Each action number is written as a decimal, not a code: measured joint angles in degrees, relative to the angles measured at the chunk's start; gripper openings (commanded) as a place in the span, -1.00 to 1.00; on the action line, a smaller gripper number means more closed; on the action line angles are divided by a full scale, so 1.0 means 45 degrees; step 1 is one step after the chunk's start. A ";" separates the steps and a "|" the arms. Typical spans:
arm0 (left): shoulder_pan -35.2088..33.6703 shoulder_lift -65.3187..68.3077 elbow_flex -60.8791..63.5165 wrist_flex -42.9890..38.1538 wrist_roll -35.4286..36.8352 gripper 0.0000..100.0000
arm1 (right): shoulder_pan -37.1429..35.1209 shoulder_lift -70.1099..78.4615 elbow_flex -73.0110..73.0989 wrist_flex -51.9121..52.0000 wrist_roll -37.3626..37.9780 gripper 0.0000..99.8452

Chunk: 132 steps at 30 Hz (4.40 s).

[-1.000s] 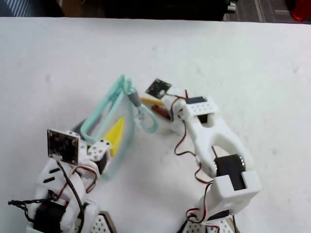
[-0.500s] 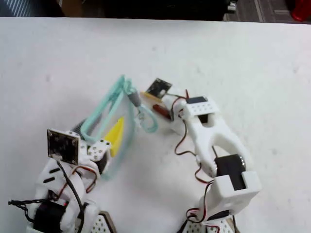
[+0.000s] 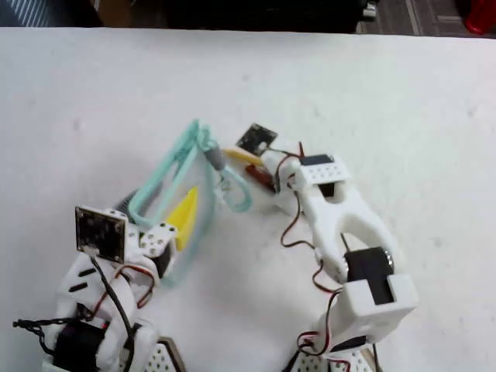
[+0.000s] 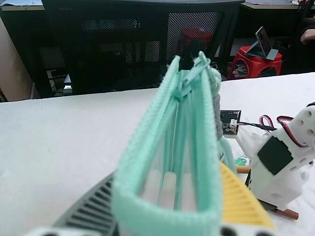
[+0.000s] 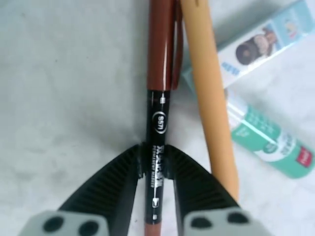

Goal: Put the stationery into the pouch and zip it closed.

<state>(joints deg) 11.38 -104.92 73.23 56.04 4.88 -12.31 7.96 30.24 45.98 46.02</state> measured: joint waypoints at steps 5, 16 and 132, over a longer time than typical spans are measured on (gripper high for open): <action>-0.0078 0.0000 0.0000 0.0000 0.0000 -0.58 | 0.0020 -0.1954 0.2618 -0.2129 0.0000 -0.97; -0.0078 0.0000 0.0000 0.0000 0.0000 -0.58 | 0.0645 -0.7053 0.7346 -0.6349 -0.1661 -0.97; -0.0137 0.0020 0.0078 0.0000 0.0039 -0.48 | -0.2188 -1.0999 -0.2891 0.1915 -1.1546 -0.64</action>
<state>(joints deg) 10.77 -104.84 73.58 56.04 5.05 -22.15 -41.54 17.23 54.59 -5.93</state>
